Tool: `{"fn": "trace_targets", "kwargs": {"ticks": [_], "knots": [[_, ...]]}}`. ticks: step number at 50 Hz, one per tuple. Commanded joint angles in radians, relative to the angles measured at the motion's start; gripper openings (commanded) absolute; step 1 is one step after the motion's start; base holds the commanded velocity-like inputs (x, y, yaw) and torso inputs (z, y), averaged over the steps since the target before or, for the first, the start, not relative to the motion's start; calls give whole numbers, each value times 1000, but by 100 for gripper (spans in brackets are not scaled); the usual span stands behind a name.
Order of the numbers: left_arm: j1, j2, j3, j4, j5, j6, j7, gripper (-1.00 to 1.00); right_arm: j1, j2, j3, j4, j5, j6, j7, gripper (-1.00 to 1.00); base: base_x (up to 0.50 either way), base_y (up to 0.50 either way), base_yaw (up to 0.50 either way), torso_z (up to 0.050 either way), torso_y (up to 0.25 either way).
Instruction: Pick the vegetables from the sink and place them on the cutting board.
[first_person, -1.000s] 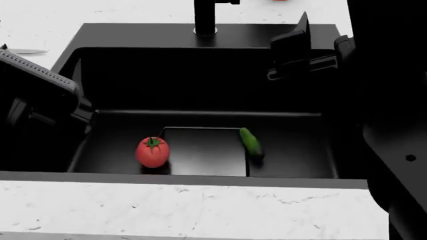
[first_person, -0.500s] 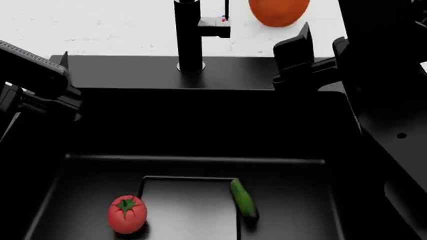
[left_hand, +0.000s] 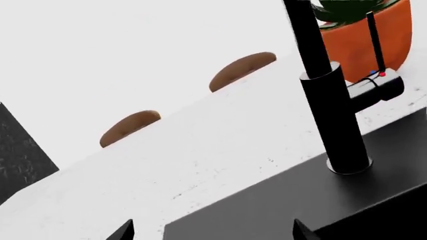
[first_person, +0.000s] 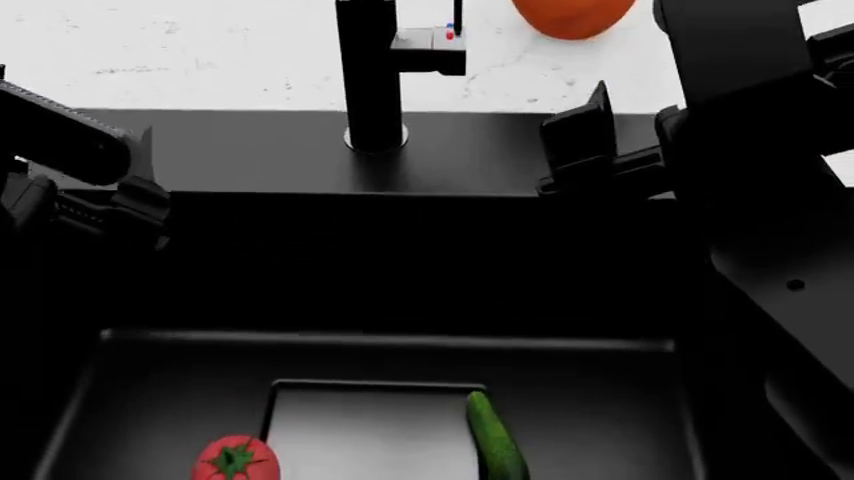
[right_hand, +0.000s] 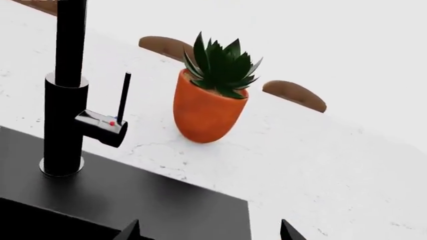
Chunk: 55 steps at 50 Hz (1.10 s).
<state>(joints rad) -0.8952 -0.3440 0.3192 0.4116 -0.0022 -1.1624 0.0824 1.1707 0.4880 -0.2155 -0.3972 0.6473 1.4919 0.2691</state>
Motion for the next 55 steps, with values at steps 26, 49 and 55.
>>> {"fn": "trace_targets", "kwargs": {"ticks": [26, 49, 55], "knots": [[-7, -68, 148, -23, 7, -2, 117, 100, 77, 65, -61, 102, 453, 62, 211, 100, 42, 18, -5, -7, -177], [-39, -116, 292, -31, -131, -124, 344, 100, 87, 94, -93, 150, 633, 42, 340, 100, 14, 10, 1, -10, -11], [-26, -130, 315, -3, -154, -145, 374, 100, 79, 109, -107, 156, 640, 18, 341, 100, 0, 0, 0, 0, 0]]}}
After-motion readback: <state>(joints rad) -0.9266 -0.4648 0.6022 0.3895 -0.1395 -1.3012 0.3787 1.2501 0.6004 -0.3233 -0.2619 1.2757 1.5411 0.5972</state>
